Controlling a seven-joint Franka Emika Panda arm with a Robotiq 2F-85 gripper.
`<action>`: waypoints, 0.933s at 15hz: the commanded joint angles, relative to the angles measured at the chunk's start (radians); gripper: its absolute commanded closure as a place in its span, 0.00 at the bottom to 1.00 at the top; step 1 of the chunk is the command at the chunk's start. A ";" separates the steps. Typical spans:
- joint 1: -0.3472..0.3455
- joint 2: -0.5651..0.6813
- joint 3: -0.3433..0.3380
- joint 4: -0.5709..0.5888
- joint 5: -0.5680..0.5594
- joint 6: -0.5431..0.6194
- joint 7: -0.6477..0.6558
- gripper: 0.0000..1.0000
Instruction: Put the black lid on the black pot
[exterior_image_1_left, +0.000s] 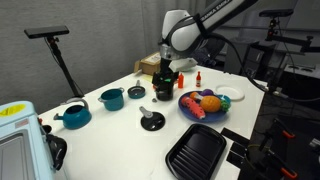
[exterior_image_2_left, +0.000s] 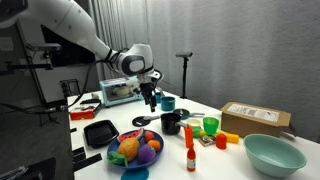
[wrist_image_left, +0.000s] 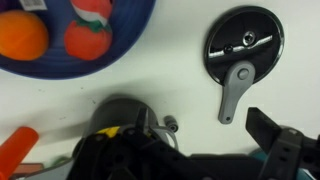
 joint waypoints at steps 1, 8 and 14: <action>0.065 0.188 -0.014 0.240 -0.011 -0.026 -0.028 0.00; 0.159 0.416 -0.072 0.540 -0.068 -0.162 -0.007 0.00; 0.188 0.543 -0.098 0.731 -0.070 -0.227 0.024 0.00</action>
